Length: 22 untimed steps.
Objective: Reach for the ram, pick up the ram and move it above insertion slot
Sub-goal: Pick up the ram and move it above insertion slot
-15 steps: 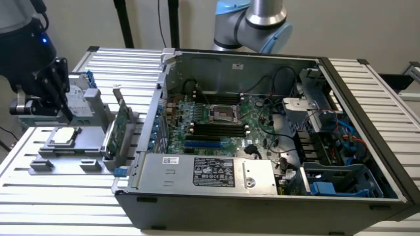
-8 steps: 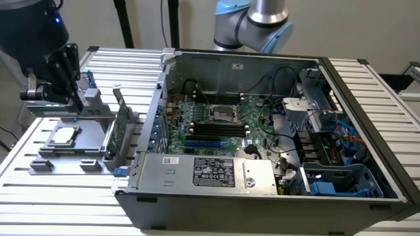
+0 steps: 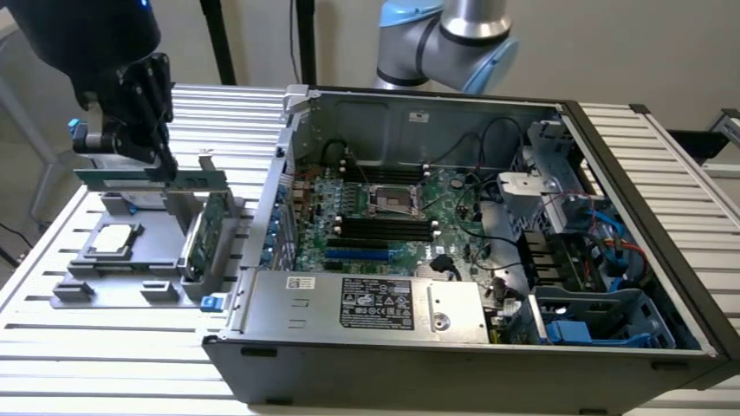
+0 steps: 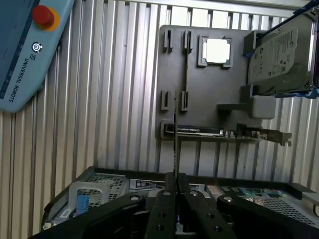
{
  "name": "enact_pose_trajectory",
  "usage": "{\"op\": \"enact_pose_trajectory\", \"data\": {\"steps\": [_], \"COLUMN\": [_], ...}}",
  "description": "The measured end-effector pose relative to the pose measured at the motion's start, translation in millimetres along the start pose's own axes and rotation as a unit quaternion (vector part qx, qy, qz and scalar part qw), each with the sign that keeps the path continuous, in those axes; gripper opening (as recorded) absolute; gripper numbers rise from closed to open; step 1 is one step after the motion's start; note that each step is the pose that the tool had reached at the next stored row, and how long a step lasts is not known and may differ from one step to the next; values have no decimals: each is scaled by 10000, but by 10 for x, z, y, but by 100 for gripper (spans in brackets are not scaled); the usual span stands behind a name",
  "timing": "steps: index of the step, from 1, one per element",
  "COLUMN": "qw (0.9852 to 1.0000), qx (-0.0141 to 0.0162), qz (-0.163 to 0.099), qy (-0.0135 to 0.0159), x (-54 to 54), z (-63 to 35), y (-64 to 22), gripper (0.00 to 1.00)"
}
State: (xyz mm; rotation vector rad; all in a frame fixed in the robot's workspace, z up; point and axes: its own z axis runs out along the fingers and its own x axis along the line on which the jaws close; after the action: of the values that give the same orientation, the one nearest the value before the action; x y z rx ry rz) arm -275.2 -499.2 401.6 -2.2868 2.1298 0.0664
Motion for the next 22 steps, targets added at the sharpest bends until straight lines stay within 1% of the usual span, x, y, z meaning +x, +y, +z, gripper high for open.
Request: {"op": "enact_pose_trajectory", "data": {"steps": [3,6,17,22], "qw": [10000,10000,9998,9997], "qx": [0,2,12,16], "qz": [0,-1,-4,-5], "qy": [-8,-30,-173,-228], "x": [8,16,51,67], "z": [-51,-77,-97,-101], "y": [-134,-270,-771,-998], "gripper": [13,13,13,13]}}
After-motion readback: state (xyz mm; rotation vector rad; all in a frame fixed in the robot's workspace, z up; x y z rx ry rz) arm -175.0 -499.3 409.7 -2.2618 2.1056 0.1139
